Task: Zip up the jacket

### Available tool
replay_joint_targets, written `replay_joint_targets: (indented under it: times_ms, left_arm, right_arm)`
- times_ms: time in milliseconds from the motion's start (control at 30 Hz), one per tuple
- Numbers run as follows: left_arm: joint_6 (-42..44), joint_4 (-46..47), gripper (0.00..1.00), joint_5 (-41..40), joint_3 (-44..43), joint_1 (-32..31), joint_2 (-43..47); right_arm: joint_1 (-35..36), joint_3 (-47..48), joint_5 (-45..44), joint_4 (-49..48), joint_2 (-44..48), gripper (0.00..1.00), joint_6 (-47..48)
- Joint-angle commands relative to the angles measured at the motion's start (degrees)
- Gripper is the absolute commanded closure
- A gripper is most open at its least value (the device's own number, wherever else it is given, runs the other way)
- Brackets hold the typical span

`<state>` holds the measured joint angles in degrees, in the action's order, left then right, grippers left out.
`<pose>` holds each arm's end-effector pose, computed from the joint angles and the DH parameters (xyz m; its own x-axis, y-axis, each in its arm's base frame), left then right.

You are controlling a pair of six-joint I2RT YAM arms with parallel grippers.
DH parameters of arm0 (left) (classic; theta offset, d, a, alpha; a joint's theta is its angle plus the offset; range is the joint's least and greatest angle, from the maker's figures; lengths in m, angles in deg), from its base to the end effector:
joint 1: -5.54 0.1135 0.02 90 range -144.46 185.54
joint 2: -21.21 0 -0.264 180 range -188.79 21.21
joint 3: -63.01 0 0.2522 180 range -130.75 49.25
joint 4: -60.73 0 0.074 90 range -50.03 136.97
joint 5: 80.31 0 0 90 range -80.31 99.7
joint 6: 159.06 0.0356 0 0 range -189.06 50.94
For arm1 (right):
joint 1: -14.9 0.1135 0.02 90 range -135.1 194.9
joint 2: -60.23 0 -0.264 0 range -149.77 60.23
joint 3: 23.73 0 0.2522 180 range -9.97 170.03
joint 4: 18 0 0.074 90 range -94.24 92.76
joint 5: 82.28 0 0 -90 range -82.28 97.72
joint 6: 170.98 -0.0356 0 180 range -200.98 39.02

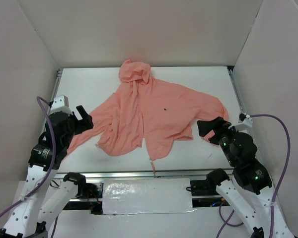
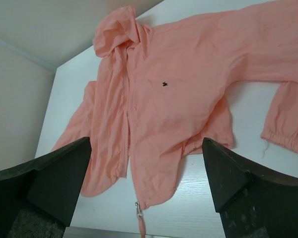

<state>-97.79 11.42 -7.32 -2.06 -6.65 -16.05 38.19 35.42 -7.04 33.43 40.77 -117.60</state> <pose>0.1327 -0.0180 0.3514 -0.2833 -0.4091 -0.8674 -0.2284 0.9072 -0.3532 0.0691 0.0199 0.3405 -0.2414 0.5241 -0.8167 -0.0115 0.8400 0.5424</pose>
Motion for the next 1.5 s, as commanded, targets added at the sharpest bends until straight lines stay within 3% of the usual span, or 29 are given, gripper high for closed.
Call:
replay_joint_targets:
  times_ms: [0,267,400,467,500,533,567,633,700,900,1067,1267,1467]
  left_arm:
    - [-0.2,2.1,0.01,-0.2,0.2,0.1,0.7]
    - [-3.9,1.4,0.01,0.8,-1.8,0.1,-0.2]
    - [-8.8,5.7,0.01,10.0,1.1,-0.1,-1.1]
    - [-11.6,9.7,0.01,13.1,3.9,-5.7,-5.9]
    - [-13.3,11.2,0.00,8.8,4.6,-10.5,-8.0]
    - [-14.9,11.9,0.01,2.6,4.8,-23.2,-13.2]
    - [-18.1,11.6,0.01,-7.6,3.8,-29.2,-16.5]
    - [-21.1,8.2,0.01,-11.7,0.7,-39.1,-28.4]
    - [-23.6,7.6,0.01,-12.9,-3.0,-42.8,-37.8]
    - [-25.4,9.4,0.06,-14.9,-6.5,-45.1,-51.0]
    - [-25.6,8.6,0.14,-17.3,-8.3,-45.2,-55.2]
    - [-25.0,7.2,0.33,-19.2,-11.3,-44.6,-58.5]
    - [-23.9,8.4,0.29,-17.6,-9.6,-42.9,-58.1]
  right_arm:
    - [0.3,1.2,-1.6,1.2,-1.1,0.00,-1.3]
    - [0.3,-1.1,3.2,-2.2,0.3,0.00,-1.4]
    - [0.3,0.2,9.0,-1.2,-2.9,0.00,0.7]
    - [0.4,-0.1,10.7,-1.6,-4.6,0.00,0.8]
    - [0.3,-0.4,11.0,-2.4,-5.0,0.00,0.2]
    - [0.3,-1.1,12.0,-3.1,-5.7,0.00,-0.1]
    - [0.3,-1.4,12.9,-3.7,-5.8,0.00,-0.3]
    - [0.4,-2.0,14.1,-5.1,-6.5,0.00,-0.8]
    - [0.4,-2.2,14.4,-5.0,-6.6,0.00,-1.2]
    - [0.4,-3.5,13.2,-3.0,-4.2,0.00,-1.3]
    - [0.4,-4.3,12.5,-2.0,-2.2,0.00,-0.6]
    - [0.4,-5.0,13.0,-2.8,-3.3,0.00,0.0]
    - [0.4,-5.8,13.4,-3.5,-3.7,0.00,-0.1]
